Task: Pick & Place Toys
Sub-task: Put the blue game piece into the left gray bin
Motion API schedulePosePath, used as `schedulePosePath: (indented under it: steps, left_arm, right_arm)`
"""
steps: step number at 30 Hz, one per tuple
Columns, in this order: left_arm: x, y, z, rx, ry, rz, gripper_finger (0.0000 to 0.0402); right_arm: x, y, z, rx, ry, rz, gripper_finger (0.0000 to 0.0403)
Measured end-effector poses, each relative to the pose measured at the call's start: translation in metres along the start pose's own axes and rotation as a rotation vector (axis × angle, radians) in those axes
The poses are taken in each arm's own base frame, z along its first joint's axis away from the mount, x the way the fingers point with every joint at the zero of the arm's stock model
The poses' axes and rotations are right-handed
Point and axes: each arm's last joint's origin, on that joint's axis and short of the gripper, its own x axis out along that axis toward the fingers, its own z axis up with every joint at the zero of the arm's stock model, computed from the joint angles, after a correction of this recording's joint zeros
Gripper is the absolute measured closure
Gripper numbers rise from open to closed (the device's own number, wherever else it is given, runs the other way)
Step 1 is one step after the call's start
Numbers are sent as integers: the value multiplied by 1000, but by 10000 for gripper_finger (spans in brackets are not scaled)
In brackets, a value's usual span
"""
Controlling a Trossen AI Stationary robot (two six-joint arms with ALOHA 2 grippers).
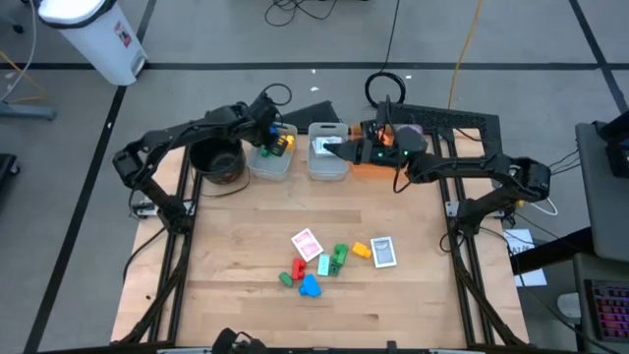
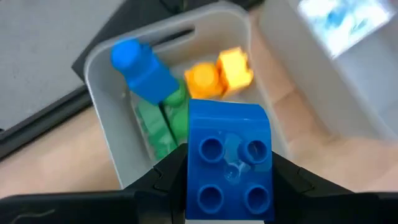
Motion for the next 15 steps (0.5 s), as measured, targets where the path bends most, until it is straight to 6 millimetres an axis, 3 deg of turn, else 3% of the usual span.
schedulePosePath:
  steps: [7,15]
  left_arm:
    - [30,6,-1,61,96,-22,256]
    - [57,6,-2,31,166,-78,255]
  right_arm:
    - [-5,-7,-21,7,-51,-55,202]
    - [-12,-15,-23,21,-69,-68,202]
